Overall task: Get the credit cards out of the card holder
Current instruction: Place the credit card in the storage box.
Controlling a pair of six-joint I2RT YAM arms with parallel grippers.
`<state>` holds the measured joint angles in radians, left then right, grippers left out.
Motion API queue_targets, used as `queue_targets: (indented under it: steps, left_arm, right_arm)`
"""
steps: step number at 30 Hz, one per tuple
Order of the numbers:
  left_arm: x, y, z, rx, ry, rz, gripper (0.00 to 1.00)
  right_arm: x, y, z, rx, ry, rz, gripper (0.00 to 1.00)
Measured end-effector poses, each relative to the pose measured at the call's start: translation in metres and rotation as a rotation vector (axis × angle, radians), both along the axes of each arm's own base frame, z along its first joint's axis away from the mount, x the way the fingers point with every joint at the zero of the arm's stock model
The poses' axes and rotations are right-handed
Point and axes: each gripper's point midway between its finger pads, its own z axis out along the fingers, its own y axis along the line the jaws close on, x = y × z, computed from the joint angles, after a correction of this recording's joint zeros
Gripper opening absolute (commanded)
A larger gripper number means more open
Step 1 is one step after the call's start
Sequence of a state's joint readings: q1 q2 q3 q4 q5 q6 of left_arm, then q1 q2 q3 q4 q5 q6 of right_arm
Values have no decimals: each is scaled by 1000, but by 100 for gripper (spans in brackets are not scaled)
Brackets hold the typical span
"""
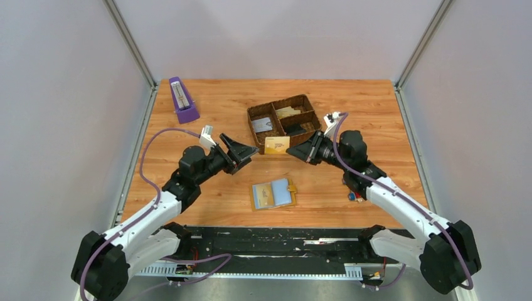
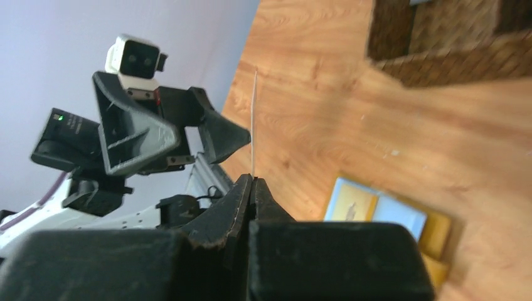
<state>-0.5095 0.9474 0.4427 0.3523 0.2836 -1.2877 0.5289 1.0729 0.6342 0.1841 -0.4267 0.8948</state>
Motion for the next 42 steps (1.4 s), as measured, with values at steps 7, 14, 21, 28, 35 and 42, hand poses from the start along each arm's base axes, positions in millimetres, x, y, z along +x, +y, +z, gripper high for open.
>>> queue_targets:
  steps: [7,14,21,28,35,42]
  left_arm:
    - [-7,8,17,161,-70,-28,100]
    - [-20,19,16,362,-117,-104,100]
    - [-33,31,35,510,-224,-173,100]
    - [-42,49,34,629,-275,-181,100]
    - [-46,59,33,675,-294,-168,100]
    - [-45,61,27,692,-279,-166,100]
  right_arm:
    - [54,-30,34,-114,-126,-3,0]
    - [121,-49,22,-259,-99,35,0]
    - [179,-59,-17,-340,-20,60,0]
    - [229,-61,-61,-360,67,91,0]
    - [257,-58,-69,-337,74,119,0]
    - [273,-54,-73,-304,68,155,0]
